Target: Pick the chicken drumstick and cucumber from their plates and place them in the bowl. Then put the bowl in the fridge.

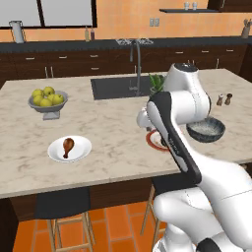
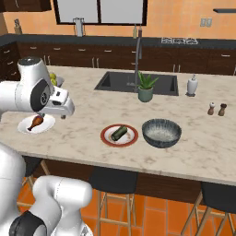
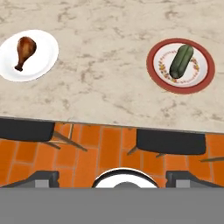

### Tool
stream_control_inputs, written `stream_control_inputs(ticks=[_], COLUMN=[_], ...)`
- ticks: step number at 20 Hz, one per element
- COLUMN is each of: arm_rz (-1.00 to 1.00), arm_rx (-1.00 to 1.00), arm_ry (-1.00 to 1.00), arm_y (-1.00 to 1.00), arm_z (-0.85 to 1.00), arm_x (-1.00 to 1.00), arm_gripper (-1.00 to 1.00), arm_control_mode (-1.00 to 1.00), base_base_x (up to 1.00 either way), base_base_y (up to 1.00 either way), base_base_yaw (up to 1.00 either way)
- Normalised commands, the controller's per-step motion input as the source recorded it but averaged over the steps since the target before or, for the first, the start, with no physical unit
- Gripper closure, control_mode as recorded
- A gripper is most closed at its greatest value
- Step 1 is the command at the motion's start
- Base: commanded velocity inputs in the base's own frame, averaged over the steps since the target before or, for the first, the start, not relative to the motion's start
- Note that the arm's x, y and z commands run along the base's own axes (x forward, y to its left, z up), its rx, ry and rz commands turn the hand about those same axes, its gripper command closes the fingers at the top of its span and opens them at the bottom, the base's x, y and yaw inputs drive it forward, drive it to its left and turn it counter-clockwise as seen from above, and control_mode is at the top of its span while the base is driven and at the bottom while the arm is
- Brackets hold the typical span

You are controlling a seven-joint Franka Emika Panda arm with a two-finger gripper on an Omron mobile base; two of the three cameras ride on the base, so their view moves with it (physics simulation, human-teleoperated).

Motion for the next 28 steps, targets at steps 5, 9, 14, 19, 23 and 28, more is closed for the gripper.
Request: stream_control_inputs(ticks=[5,9,14,19,23,28], arm_rz=[-0.01,0.00,0.00,0.00,0.00,-0.01], arm_rx=[0.00,0.00,0.00,-0.01,0.01,0.00], arm_ry=[-0.01,-0.02,0.00,0.04,0.10,0.07], arm_y=[1.00,1.00,0.97,0.86,0.33,0.45], arm_z=[-0.09,-0.13,-0.14,-0.22,-0.48,-0.34], arm_x=[-0.21,0.00,0.15,0.62,0.79,0.84], arm_gripper=[-1.00,-1.00,-1.00,-1.00,-1.00,-1.00], arm_control_mode=[-1.00,-1.00,-1.00,-1.00,-1.00,-1.00], base_base_x=[0.00,0.00,0.00,0.00,0.00,0.00], base_base_y=[0.00,0.00,0.00,0.00,0.00,0.00], base_base_yaw=[0.00,0.00,0.00,0.00,0.00,0.00])
